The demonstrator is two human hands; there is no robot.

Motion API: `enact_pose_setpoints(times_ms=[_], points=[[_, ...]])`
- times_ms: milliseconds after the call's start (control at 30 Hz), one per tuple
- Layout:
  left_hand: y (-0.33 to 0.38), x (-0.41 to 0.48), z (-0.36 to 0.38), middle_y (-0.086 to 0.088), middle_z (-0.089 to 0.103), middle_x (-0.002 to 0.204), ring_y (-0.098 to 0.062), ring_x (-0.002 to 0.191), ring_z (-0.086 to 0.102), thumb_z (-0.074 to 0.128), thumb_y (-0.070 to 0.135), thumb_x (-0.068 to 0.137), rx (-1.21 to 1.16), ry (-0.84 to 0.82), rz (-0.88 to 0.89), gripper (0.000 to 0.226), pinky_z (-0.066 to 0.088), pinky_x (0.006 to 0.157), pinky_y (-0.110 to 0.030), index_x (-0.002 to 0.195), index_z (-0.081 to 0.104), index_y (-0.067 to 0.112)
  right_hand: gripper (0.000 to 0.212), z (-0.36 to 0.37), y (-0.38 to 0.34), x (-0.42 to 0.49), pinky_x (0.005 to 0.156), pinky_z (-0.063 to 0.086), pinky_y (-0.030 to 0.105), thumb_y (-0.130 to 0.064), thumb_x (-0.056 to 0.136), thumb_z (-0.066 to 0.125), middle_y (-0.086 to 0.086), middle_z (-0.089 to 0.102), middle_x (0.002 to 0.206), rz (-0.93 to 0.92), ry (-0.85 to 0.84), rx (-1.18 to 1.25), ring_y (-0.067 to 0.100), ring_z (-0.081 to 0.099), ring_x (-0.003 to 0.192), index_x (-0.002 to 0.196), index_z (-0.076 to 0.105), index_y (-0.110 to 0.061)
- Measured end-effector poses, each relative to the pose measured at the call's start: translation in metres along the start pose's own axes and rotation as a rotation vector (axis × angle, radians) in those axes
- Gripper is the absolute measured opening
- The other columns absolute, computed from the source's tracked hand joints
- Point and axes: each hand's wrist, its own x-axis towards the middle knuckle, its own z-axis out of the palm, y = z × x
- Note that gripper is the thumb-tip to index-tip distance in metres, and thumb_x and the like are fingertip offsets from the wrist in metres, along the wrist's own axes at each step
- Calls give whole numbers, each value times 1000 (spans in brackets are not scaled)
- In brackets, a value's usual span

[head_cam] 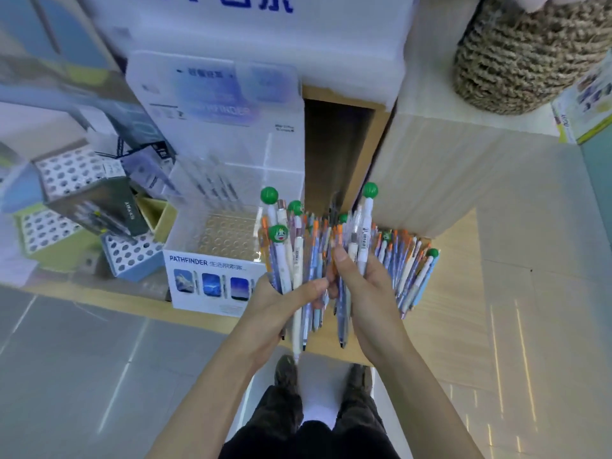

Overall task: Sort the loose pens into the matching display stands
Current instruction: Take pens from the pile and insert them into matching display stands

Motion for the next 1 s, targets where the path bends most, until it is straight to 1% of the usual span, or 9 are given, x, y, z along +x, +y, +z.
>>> enact_pose_setpoints(times_ms=[167, 233, 300, 500, 600, 700, 800, 900, 1000], points=[[4, -18, -32, -2, 70, 71, -14, 60, 63, 65, -1, 82, -80, 149, -6, 19, 53, 69, -33, 91, 71, 15, 30, 45, 5, -12, 73, 50, 49, -41, 84, 56, 3, 61, 72, 2, -42, 6, 22, 58, 67, 89, 59, -11], [8, -24, -40, -2, 73, 79, -17, 72, 67, 66, -1, 82, -94, 192, 7, 23, 55, 76, -34, 89, 72, 19, 33, 57, 8, -15, 80, 51, 39, -42, 81, 56, -3, 69, 81, 37, -86, 9, 16, 65, 77, 96, 63, -13], [11, -28, -48, 0, 75, 87, -16, 83, 71, 69, 1, 79, -120, 237, 14, 24, 56, 79, -29, 94, 71, 19, 21, 70, 10, -15, 85, 52, 31, -35, 88, 55, -1, 74, 89, 75, -140, 15, 11, 68, 89, 98, 65, -20], [19, -33, -73, 6, 75, 84, -9, 80, 71, 69, 6, 73, -195, 359, 104, 27, 54, 67, -18, 95, 68, 21, 27, 110, 11, -5, 94, 50, 28, -22, 96, 50, -1, 70, 113, 211, -288, 89, 10, 65, 107, 120, 61, -19], [25, -38, -90, 6, 75, 86, -10, 83, 71, 66, -3, 78, -219, 422, 148, 31, 54, 69, -19, 93, 69, 24, 26, 132, 14, 1, 92, 50, 24, -27, 97, 48, -8, 70, 112, 239, -416, 46, 5, 64, 106, 122, 58, -25], [32, -47, -109, 6, 75, 92, -11, 89, 70, 71, 5, 72, -240, 496, 207, 31, 54, 73, -21, 85, 74, 32, 17, 159, 20, 5, 81, 50, 12, -33, 98, 45, -22, 70, 98, 247, -479, 10, -11, 63, 91, 110, 55, -37], [39, -61, -136, 6, 75, 90, -12, 86, 71, 72, 14, 68, -273, 536, 232, 28, 54, 70, -22, 79, 76, 39, 51, 193, 26, 3, 102, 44, 33, -55, 87, 50, -7, 62, 127, 259, -572, -53, 7, 59, 116, 131, 53, -30], [43, -74, -170, 3, 75, 86, -15, 80, 71, 70, 5, 74, -330, 597, 258, 26, 56, 67, -24, 81, 77, 29, 91, 233, 37, -3, 110, 37, 41, -80, 61, 63, -5, 49, 143, 302, -619, -81, 12, 48, 129, 136, 50, -32], [50, -87, -210, 5, 75, 86, -10, 80, 71, 68, 3, 75, -369, 676, 281, 27, 54, 67, -20, 91, 69, 25, 84, 280, 51, -8, 110, 37, 42, -74, 62, 65, -4, 54, 138, 320, -623, -89, 14, 51, 126, 133, 53, -31]])
